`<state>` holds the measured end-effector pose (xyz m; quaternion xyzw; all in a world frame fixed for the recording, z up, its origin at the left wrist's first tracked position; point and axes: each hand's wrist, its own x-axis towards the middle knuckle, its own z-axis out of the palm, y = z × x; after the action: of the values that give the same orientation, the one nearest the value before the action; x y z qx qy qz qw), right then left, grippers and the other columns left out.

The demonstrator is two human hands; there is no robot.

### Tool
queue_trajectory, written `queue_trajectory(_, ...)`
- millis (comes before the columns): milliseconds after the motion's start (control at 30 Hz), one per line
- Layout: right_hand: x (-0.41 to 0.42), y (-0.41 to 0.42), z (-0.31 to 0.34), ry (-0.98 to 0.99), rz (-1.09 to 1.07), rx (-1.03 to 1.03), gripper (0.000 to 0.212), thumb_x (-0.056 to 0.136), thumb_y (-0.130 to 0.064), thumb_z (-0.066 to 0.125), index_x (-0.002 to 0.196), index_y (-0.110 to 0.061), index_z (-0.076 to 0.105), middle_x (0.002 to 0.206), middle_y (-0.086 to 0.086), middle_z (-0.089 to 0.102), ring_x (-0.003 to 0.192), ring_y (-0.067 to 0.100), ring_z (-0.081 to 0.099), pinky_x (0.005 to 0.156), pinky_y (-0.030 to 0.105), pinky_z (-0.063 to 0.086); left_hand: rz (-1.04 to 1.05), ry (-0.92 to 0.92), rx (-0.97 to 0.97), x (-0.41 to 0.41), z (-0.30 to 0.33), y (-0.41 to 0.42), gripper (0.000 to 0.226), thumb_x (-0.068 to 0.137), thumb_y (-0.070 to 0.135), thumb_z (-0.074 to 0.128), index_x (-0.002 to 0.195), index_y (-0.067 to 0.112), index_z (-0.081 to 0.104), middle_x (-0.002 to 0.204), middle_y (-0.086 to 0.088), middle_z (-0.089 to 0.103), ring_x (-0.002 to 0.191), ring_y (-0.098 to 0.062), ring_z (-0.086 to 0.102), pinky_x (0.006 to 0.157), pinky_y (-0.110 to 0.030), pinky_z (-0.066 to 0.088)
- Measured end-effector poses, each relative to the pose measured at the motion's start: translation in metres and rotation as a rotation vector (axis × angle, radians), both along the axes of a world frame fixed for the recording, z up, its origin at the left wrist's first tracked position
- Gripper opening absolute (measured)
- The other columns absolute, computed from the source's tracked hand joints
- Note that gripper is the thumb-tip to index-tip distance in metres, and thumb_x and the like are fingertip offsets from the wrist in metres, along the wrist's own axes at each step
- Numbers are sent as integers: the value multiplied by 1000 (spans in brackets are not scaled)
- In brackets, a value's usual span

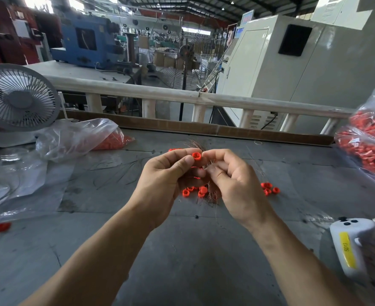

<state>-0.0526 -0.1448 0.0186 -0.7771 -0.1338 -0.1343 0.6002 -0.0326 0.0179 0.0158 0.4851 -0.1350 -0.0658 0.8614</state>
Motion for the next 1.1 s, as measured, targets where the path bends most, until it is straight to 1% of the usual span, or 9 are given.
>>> queue_trajectory(100, 2, -2, -2, 26, 13, -5, 27, 101, -12, 55, 119, -29, 65, 97, -1, 79, 89, 21, 77, 80, 41, 63, -18, -1, 3, -2, 1, 0, 25, 102, 3, 50, 122, -6, 63, 110, -24, 74, 80, -24, 73, 74, -34, 63)
queue_trajectory(233, 3, -6, -2, 21, 5, -50, 25, 99, -11, 59, 113, -30, 69, 94, -6, 80, 85, 13, 77, 68, 24, 58, -27, 18, -3, 0, 1, 1, 23, 102, 3, 51, 117, -7, 65, 106, -27, 74, 82, -27, 75, 72, -33, 63)
queue_trajectory(300, 7, -14, -2, -35, -156, -97, 15, 93, -25, 63, 104, -32, 70, 91, -12, 79, 83, 8, 75, 65, 21, 54, 4, 30, -3, 1, 1, 2, 20, 101, 3, 52, 112, -4, 67, 99, -24, 75, 82, -27, 75, 72, -31, 62)
queue_trajectory(400, 18, -39, -2, -68, -514, -217, 6, 88, -28, 68, 88, -32, 72, 80, -10, 76, 75, 12, 73, 71, 33, 59, 60, 64, -5, 4, 0, 4, 17, 101, 1, 54, 106, -3, 69, 95, -23, 75, 82, -28, 75, 73, -31, 63)
queue_trajectory(500, 27, -67, -10, 98, -705, -489, 16, 87, -26, 70, 72, -31, 71, 68, -12, 71, 70, 17, 70, 70, 35, 58, 102, 82, 18, 5, -1, 5, 16, 100, 1, 55, 103, -2, 70, 96, -24, 75, 84, -29, 75, 73, -31, 63)
queue_trajectory(700, 31, -74, -26, 267, -557, -610, 25, 85, -29, 75, 69, -48, 70, 61, -19, 68, 65, 12, 67, 64, 30, 54, 128, 88, 54, 5, -1, 5, 15, 100, 2, 57, 105, -2, 71, 96, -24, 76, 87, -31, 75, 73, -30, 63)
queue_trajectory(867, 36, -55, -36, 191, -517, -675, 13, 88, -33, 77, 79, -36, 69, 74, -20, 64, 80, 11, 64, 70, 25, 42, 139, 78, 67, 3, 0, 4, 16, 101, 2, 57, 107, -3, 70, 96, -23, 76, 86, -29, 75, 73, -30, 63)
queue_trajectory(967, 38, -45, -39, 130, -539, -661, 6, 92, -36, 73, 91, -30, 74, 78, -16, 68, 80, 12, 64, 70, 28, 46, 142, 78, 75, 3, 0, 3, 15, 101, 3, 57, 107, -3, 70, 95, -23, 76, 86, -29, 75, 76, -32, 64)
queue_trajectory(1100, 42, -40, -39, 105, -559, -645, 10, 92, -32, 73, 84, -27, 74, 76, -14, 69, 78, 14, 65, 70, 31, 51, 145, 76, 86, 4, 0, 3, 15, 101, 3, 57, 106, -1, 71, 96, -22, 76, 87, -29, 75, 76, -32, 63)
